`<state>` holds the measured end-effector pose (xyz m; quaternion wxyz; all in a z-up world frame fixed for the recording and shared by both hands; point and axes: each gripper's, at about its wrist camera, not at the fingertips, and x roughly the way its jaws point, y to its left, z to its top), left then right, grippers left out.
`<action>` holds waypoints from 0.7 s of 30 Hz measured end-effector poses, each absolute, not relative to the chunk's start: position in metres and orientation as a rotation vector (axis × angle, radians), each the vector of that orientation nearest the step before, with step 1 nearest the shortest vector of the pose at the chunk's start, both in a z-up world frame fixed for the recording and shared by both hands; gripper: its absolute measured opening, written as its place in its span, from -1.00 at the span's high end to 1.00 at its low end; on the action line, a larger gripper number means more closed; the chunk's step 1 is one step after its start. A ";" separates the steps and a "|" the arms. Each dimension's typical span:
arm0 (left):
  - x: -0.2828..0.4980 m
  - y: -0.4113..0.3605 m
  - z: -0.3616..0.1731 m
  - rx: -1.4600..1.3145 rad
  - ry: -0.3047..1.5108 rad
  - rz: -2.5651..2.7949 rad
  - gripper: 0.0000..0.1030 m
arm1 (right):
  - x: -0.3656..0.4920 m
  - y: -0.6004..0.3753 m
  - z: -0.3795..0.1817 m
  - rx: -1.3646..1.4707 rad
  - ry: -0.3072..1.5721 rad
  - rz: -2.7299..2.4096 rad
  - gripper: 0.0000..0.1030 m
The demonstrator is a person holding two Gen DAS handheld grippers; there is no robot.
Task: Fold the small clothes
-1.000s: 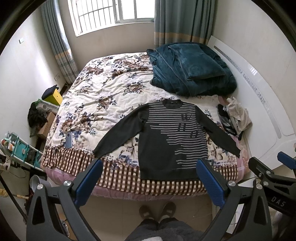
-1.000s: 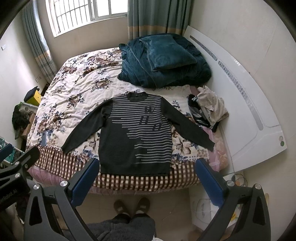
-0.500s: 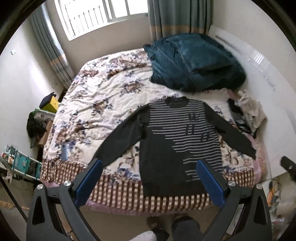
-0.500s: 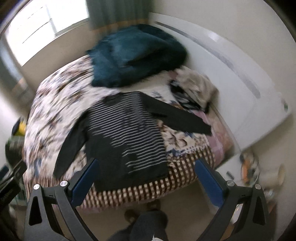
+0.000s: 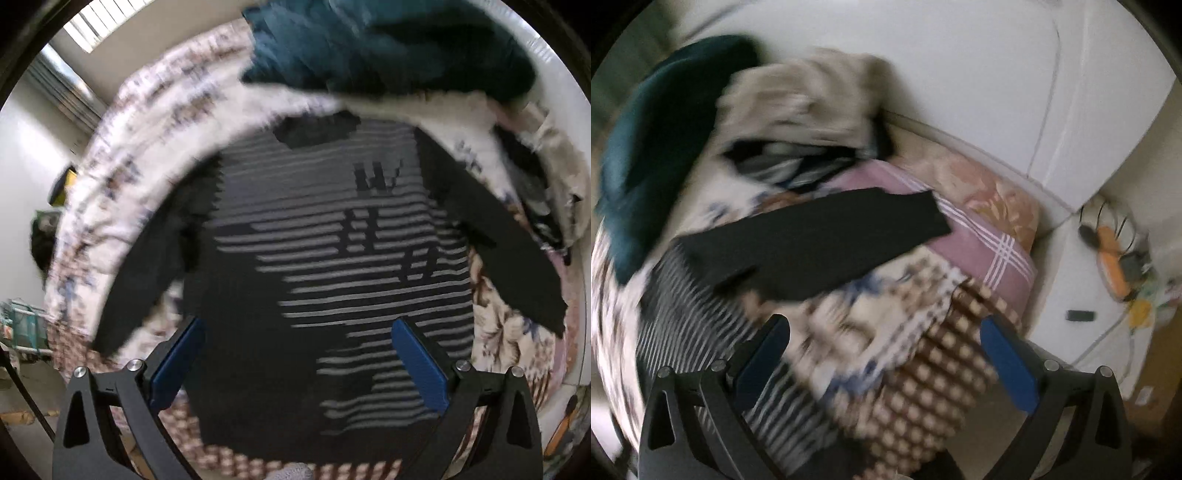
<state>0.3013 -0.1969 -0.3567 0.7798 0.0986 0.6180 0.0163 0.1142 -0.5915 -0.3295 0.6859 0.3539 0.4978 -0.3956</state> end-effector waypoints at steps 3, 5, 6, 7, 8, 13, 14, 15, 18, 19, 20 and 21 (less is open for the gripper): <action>0.320 -0.210 -0.412 0.215 1.401 0.054 -1.00 | 0.110 -0.636 -0.396 0.918 1.128 -0.939 -0.83; 0.333 -0.222 -0.450 0.232 1.437 0.066 -1.00 | 0.103 -0.658 -0.438 1.044 1.128 -0.960 -0.43; 0.338 -0.226 -0.470 0.242 1.461 0.069 -1.00 | 0.099 -0.675 -0.466 1.157 1.088 -0.956 -0.40; 0.343 -0.231 -0.484 0.249 1.477 0.072 -1.00 | 0.093 -0.685 -0.480 1.231 1.040 -0.972 -0.37; 0.349 -0.238 -0.494 0.249 1.483 0.070 -1.00 | 0.089 -0.689 -0.489 1.280 0.998 -0.978 -0.37; 0.367 -0.253 -0.532 0.245 1.501 0.049 -1.00 | 0.082 -0.711 -0.526 1.364 0.687 -1.009 -0.37; 0.369 -0.253 -0.535 0.242 1.499 0.048 -1.00 | 0.084 -0.712 -0.526 1.349 0.668 -1.012 -0.26; 0.371 -0.253 -0.538 0.233 1.496 0.047 -1.00 | 0.088 -0.714 -0.528 1.320 0.649 -1.007 -0.06; 0.375 -0.248 -0.535 0.213 1.488 0.040 -1.00 | 0.108 -0.715 -0.528 1.215 0.695 -1.028 0.83; 0.376 -0.244 -0.533 0.211 1.482 0.039 -1.00 | 0.116 -0.713 -0.524 1.189 0.704 -1.039 0.83; 0.377 -0.240 -0.529 0.207 1.476 0.038 -1.00 | 0.125 -0.708 -0.516 1.167 0.707 -1.041 0.84; 0.378 -0.236 -0.524 0.204 1.468 0.038 -1.00 | 0.134 -0.706 -0.506 1.133 0.706 -1.038 0.84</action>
